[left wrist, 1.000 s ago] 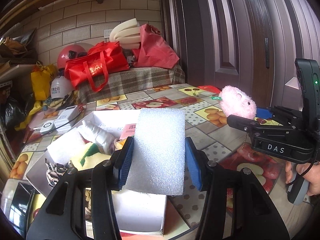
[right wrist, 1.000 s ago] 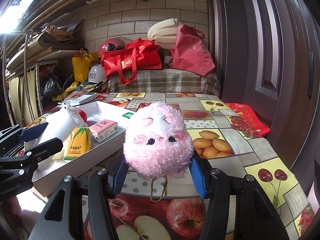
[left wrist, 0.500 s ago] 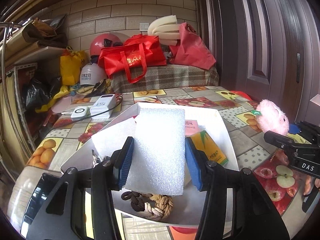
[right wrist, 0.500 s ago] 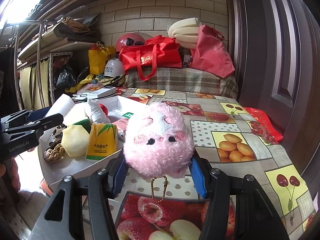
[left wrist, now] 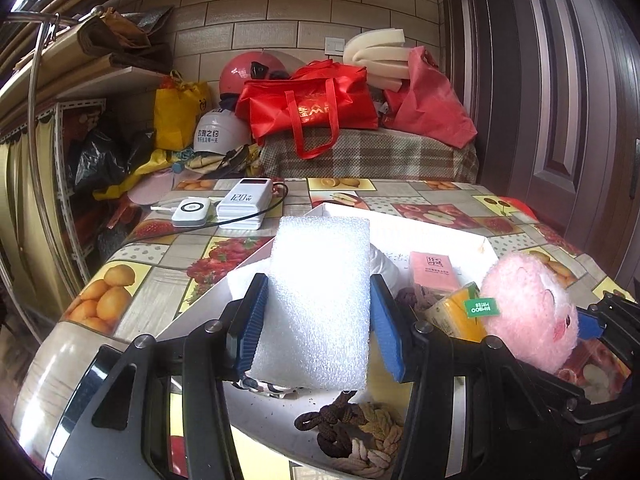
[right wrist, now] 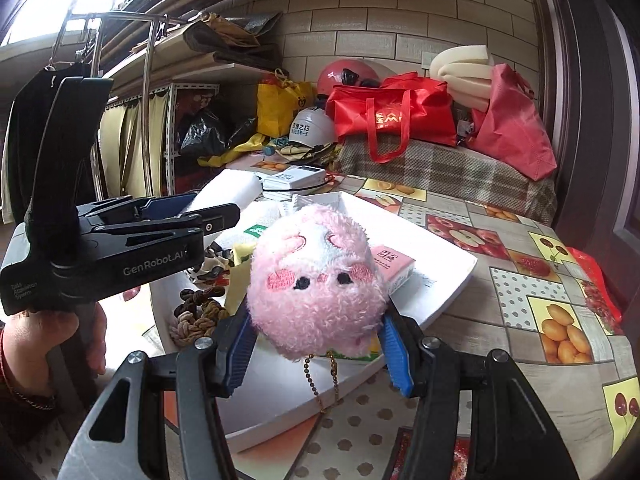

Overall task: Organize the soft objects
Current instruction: 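Carry pig plush and foam block into the white box and open both tools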

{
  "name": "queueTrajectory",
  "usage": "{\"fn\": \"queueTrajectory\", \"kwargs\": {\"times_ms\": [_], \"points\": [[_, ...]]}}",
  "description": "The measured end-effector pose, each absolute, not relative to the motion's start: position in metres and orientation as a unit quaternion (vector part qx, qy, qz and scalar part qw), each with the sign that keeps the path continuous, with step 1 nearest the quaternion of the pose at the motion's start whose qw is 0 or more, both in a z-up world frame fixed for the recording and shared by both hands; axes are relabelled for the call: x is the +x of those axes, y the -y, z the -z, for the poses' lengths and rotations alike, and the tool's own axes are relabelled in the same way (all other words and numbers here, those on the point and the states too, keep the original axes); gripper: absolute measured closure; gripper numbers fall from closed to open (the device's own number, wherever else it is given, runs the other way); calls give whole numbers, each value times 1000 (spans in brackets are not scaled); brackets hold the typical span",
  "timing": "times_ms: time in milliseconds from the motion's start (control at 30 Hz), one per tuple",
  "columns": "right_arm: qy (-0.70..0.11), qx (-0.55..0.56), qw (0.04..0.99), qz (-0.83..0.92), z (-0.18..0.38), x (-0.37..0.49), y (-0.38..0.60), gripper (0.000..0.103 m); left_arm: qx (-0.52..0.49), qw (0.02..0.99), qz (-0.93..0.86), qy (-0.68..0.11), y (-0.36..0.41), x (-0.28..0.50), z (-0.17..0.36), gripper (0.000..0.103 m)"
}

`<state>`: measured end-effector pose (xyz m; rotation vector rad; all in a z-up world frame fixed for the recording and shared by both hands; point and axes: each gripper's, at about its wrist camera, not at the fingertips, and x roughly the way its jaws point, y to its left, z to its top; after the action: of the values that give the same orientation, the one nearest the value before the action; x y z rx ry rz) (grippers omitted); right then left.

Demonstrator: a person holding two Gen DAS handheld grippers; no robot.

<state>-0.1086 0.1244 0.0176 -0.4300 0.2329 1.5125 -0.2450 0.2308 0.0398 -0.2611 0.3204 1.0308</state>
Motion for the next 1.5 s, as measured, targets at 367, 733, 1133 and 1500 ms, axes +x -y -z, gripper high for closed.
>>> {"fn": "queueTrajectory", "kwargs": {"times_ms": [367,733,1133,1500], "points": [[-170,-212,674,-687,-7,-102,-162,47,-152,850,-479,-159,-254,-244,-38,53],[-223,-182,713,-639,-9,-60,-194,47,-148,849,-478,-171,-255,-238,-37,53],[-191,-174,724,-639,-16,-68,-194,46,-120,842,-488,-196,-259,-217,-36,53],[-159,-190,725,-642,-18,-79,-194,46,-119,842,-488,-196,-260,-218,-37,53]]}}
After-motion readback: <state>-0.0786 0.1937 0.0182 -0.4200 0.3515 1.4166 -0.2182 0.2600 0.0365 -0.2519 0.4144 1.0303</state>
